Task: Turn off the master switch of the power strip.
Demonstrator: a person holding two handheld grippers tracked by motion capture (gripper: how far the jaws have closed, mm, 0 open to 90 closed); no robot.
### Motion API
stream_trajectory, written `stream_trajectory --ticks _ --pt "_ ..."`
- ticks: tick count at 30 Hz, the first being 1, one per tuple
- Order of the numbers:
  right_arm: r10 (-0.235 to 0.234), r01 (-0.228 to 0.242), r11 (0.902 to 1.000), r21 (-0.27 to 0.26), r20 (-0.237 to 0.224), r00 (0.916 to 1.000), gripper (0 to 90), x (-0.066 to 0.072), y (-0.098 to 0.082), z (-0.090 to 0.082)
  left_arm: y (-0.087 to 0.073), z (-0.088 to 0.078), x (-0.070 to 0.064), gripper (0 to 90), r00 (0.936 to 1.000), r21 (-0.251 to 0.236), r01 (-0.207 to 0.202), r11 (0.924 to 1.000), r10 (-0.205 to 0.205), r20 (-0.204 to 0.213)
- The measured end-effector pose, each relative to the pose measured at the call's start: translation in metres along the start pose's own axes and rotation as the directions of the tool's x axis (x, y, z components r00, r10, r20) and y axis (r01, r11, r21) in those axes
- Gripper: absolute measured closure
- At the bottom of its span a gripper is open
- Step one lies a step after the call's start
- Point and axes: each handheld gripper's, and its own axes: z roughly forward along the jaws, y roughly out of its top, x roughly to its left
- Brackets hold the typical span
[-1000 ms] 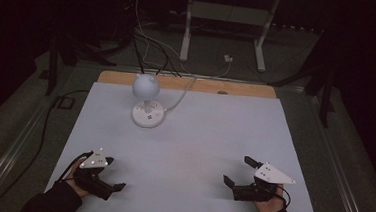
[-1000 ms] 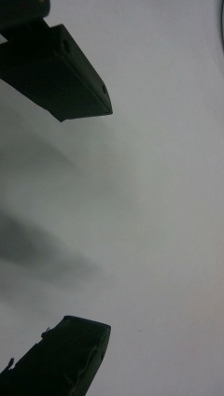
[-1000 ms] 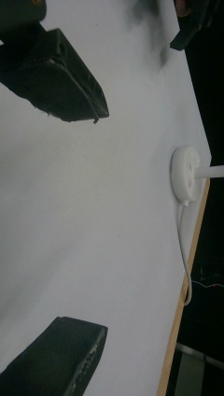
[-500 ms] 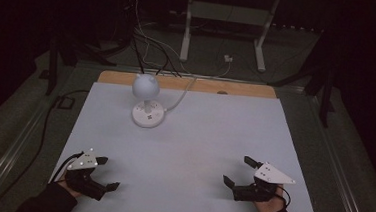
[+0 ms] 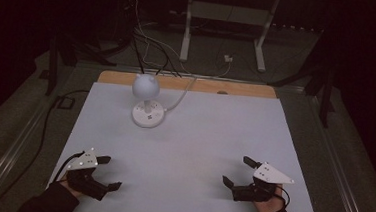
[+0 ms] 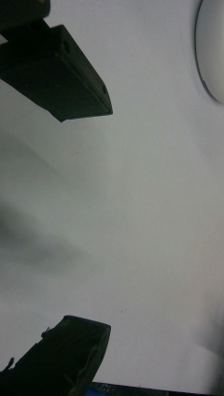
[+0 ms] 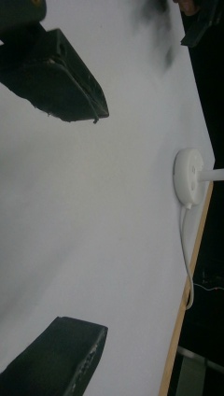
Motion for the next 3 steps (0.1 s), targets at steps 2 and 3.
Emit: stream_trajectory --ticks 2,3 --pt "-0.001 0.001 1.0 -0.001 -0.001 1.0 0.0 0.0002 0.0001 0.0001 -0.0002 0.0006 -0.0001 0.5 1.0 0.001 0.002 1.0 -0.002 -0.001" --pt "-0.002 0.002 1.0 -0.001 0.0 1.0 0.0 0.0003 0.0002 0.0001 -0.0002 0.0006 -0.0001 0.5 1.0 0.002 0.003 1.0 -0.003 -0.001"
